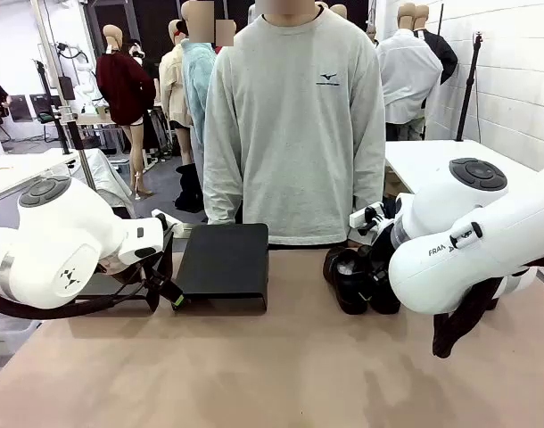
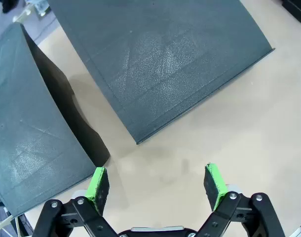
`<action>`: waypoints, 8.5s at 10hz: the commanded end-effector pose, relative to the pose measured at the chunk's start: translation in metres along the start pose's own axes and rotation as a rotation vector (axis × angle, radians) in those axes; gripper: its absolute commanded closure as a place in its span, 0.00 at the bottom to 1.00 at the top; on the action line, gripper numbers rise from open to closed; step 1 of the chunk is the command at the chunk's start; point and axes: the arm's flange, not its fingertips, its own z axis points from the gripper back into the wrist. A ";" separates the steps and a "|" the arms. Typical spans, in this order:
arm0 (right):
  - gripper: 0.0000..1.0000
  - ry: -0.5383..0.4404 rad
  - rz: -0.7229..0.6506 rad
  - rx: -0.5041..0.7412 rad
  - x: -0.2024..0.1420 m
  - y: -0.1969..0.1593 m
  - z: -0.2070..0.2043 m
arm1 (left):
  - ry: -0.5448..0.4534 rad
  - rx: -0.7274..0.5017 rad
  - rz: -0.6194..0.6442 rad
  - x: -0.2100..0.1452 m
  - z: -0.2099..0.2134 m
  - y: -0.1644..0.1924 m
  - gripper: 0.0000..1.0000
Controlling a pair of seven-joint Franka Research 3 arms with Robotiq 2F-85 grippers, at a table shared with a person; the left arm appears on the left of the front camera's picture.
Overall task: Organize the shoes by placing them on the stand.
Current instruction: Pick up one Shoe and place it in the middle of the table.
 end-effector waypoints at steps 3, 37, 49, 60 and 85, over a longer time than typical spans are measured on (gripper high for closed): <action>0.00 0.000 0.000 0.000 0.000 0.000 0.000 | 0.000 0.000 0.000 0.000 0.000 0.000 0.00; 0.00 -0.228 -0.127 0.071 -0.040 -0.118 0.203 | -0.235 -0.250 0.061 -0.014 0.168 0.095 0.00; 0.00 -0.228 -0.127 0.071 -0.040 -0.118 0.203 | -0.235 -0.250 0.061 -0.014 0.168 0.095 0.00; 0.00 -0.228 -0.127 0.071 -0.040 -0.118 0.203 | -0.235 -0.250 0.061 -0.014 0.168 0.095 0.00; 0.00 0.159 -0.207 -0.030 0.051 -0.142 0.097 | -0.235 -0.250 0.061 -0.014 0.168 0.095 0.00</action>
